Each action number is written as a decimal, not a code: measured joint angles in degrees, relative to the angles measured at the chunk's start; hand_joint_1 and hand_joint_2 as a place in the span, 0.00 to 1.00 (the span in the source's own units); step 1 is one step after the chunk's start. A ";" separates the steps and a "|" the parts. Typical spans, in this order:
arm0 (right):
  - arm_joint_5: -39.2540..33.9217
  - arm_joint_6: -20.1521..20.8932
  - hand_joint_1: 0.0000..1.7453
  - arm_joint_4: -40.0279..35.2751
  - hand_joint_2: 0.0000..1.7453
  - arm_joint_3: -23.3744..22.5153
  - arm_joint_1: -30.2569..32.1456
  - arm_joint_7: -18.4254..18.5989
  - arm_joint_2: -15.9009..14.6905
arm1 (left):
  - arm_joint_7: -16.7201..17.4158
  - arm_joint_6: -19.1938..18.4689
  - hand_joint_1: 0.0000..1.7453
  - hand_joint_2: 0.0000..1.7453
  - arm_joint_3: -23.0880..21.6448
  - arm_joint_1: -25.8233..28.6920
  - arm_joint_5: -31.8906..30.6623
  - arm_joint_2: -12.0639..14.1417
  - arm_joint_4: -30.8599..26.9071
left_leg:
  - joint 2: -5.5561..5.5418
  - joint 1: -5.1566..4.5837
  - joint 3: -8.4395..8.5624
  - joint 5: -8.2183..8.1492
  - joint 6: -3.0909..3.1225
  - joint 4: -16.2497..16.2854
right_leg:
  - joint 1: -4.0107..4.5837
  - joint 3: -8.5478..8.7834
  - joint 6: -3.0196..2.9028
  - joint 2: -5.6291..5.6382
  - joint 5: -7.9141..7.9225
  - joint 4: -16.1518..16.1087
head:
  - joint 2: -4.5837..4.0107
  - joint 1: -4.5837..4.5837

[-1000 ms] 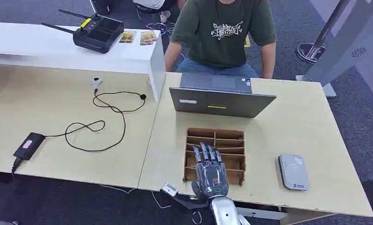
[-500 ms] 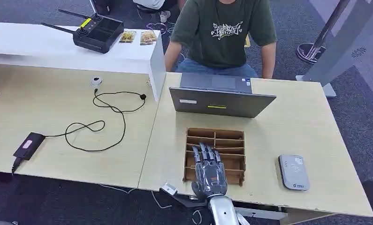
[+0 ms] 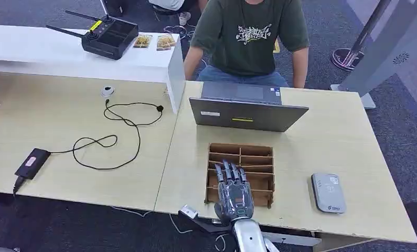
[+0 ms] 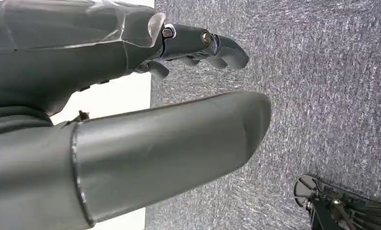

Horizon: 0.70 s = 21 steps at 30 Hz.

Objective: Pass the card to the sensor for recognition and then transmit it.

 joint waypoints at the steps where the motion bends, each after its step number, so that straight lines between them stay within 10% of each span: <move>1: 0.07 0.00 0.89 0.02 1.00 -0.02 -0.01 0.00 0.00 | 0.02 0.00 0.00 0.00 0.00 0.00 0.04 0.00 0.00 | 0.00 0.00 0.00 0.00 0.00 0.00 | 0.00 0.00 0.00 0.00 0.00 0.00 | 0.00 0.00; 3: 0.04 0.04 1.00 0.09 1.00 -0.09 0.00 0.00 0.09 | 0.09 0.00 0.00 0.00 0.00 0.00 0.11 0.00 0.00 | 0.00 0.00 0.00 0.00 0.00 0.00 | 0.00 0.00 0.00 0.00 0.00 0.00 | -0.02 0.00; 21: 0.15 -0.35 0.96 1.22 1.00 -0.28 -0.37 -0.52 0.44 | 0.26 -0.02 0.00 0.00 0.00 0.00 0.22 0.07 0.00 | -0.01 0.00 -0.01 0.00 0.00 0.00 | 0.00 0.00 0.00 -0.01 0.00 0.00 | -0.02 0.00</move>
